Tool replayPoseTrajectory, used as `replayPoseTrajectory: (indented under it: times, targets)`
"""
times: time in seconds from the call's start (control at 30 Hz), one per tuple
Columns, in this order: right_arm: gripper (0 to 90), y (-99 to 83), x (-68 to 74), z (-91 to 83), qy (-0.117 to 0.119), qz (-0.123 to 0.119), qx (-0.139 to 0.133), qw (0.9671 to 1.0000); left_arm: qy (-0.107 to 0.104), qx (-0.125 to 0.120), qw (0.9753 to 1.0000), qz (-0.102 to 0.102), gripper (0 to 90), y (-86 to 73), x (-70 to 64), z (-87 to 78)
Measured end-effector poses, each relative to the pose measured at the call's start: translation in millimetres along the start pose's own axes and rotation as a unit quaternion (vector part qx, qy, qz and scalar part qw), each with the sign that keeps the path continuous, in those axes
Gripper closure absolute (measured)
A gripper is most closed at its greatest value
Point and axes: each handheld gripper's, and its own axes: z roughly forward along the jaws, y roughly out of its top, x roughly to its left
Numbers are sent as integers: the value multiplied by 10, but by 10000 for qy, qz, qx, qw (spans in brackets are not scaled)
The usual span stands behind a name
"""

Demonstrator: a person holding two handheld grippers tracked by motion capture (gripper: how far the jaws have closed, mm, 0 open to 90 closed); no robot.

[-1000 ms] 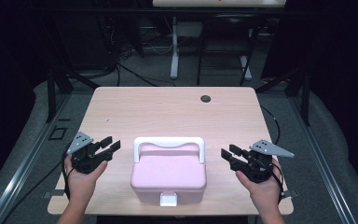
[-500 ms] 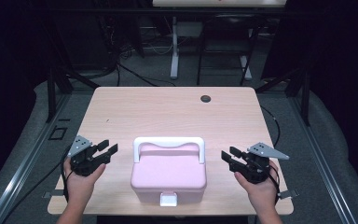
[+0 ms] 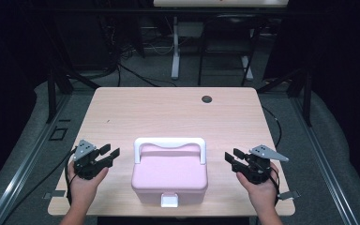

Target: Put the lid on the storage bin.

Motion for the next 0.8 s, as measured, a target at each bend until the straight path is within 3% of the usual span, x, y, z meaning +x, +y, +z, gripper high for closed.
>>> replayPoseTrajectory:
  times: [0.5, 0.8]
  targets:
    - [549, -190, -31, 198, -45, 47, 304, 9995, 55, 119, 9999, -90, 538, -125, 58, 120]
    - [512, -281, -9, 305, -121, -45, 454, 9989, 63, 210, 9997, -83, 519, -175, 85, 166]
